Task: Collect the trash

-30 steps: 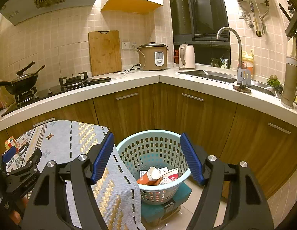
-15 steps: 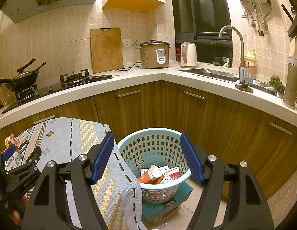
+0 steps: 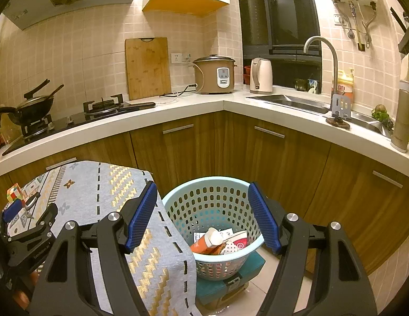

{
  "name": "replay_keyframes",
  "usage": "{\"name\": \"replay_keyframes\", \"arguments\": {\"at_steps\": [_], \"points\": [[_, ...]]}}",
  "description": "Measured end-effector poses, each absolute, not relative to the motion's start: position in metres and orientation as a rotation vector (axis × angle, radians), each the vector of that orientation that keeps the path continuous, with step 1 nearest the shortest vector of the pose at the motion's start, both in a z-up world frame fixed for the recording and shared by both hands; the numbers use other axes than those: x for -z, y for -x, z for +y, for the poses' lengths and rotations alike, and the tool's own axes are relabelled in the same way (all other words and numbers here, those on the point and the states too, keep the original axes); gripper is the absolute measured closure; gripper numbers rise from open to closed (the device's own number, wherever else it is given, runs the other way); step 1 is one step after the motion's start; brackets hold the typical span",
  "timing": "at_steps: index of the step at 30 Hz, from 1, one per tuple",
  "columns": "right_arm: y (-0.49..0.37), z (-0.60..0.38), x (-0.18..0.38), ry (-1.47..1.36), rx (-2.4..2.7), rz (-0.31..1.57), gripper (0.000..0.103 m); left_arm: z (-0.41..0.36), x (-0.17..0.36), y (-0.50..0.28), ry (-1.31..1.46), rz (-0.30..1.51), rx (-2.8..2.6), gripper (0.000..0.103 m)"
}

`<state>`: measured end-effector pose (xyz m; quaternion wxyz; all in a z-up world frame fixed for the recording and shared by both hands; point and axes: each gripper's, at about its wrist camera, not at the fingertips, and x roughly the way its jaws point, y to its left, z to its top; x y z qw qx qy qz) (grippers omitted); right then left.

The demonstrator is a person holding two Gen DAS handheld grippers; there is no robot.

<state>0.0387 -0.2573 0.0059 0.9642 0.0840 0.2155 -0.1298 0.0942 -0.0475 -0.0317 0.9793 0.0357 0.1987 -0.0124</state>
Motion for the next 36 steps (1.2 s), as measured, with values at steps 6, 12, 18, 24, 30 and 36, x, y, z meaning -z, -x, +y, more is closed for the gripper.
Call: {"name": "replay_keyframes", "arguments": {"at_steps": [6, 12, 18, 24, 30, 36], "points": [[-0.037, -0.257, -0.011, -0.159, 0.265, 0.427, 0.035, -0.047, 0.032, -0.095, -0.070, 0.406, 0.026, 0.007], [-0.039, -0.257, -0.013, -0.152, 0.272, 0.438, 0.035, -0.048, 0.033, -0.094, -0.068, 0.406, 0.028, 0.007], [-0.038, -0.257, -0.010, -0.147, 0.285, 0.446, 0.035, -0.049, 0.036, -0.091, -0.066, 0.396, 0.024, 0.007], [-0.040, -0.257, -0.005, -0.153, 0.286, 0.457, 0.035, -0.049, 0.034, -0.089, -0.071, 0.389, 0.024, 0.007], [-0.040, -0.259, -0.003, -0.156, 0.285, 0.463, 0.035, -0.049, 0.033, -0.090, -0.074, 0.389, 0.025, 0.007], [-0.039, -0.262, -0.002, -0.165, 0.287, 0.465, 0.035, -0.049, 0.032, -0.091, -0.082, 0.387, 0.024, 0.007]]}}
